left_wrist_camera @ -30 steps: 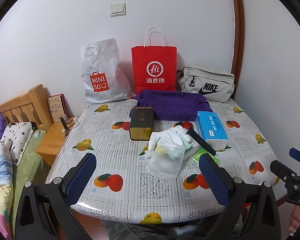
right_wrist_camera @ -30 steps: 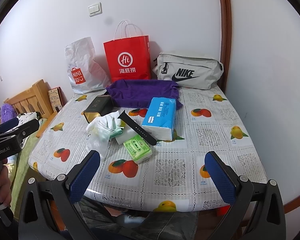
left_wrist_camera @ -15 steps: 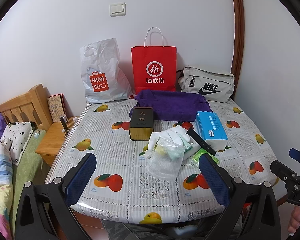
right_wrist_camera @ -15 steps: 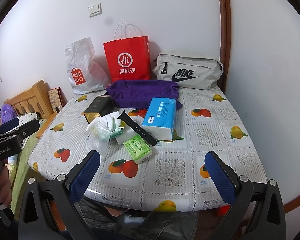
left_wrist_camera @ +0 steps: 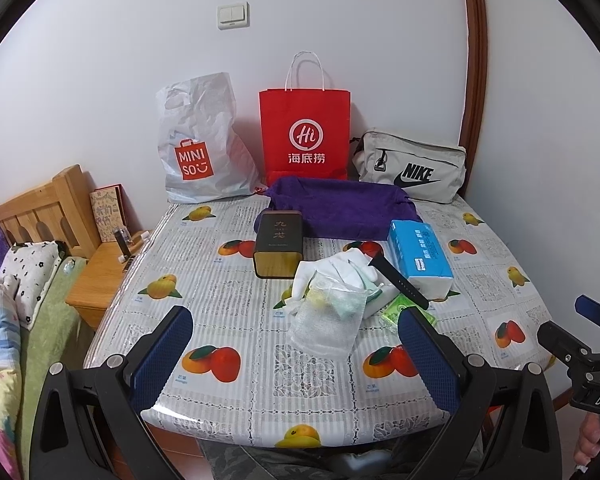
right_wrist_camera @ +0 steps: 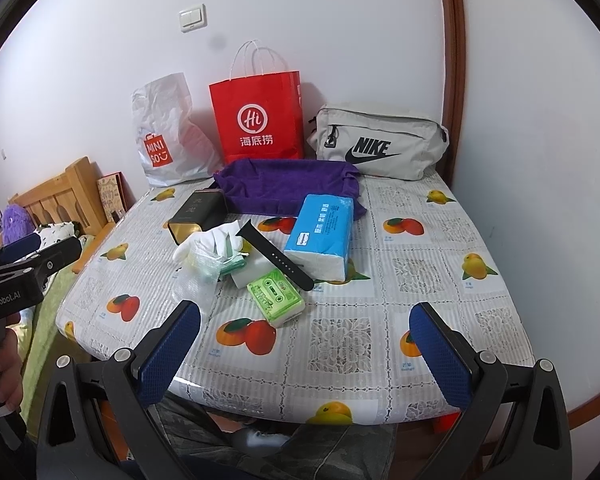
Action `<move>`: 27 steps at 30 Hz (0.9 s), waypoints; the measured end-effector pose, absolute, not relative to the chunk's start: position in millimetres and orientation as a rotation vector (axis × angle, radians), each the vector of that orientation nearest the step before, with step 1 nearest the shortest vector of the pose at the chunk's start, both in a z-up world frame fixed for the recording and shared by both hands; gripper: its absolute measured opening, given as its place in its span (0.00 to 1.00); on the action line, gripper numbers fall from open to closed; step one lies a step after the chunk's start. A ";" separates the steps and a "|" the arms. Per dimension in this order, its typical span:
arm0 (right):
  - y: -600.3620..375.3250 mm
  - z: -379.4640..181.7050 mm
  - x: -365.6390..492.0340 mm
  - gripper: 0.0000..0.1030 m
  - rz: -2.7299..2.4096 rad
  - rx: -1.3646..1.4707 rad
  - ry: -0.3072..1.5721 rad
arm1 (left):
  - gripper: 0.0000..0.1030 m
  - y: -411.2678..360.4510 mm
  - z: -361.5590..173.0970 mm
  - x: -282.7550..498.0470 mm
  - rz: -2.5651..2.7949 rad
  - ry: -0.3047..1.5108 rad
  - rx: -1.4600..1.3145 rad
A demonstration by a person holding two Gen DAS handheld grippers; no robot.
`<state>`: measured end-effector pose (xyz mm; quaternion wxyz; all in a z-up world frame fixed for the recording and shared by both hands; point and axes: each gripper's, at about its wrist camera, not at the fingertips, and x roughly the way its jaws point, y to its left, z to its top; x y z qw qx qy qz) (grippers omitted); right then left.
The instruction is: Organize soft objects
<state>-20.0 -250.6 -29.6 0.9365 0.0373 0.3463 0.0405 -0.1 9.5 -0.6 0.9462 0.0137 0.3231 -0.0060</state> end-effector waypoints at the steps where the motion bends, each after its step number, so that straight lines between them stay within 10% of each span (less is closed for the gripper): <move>1: -250.4 -31.3 -19.5 1.00 0.081 0.073 0.709 | 1.00 8.9 -3.4 2.0 -0.016 0.665 0.028; 27: -259.4 -135.7 51.9 0.99 0.125 0.136 0.907 | 1.00 -2.1 -131.9 81.5 -0.190 0.804 0.022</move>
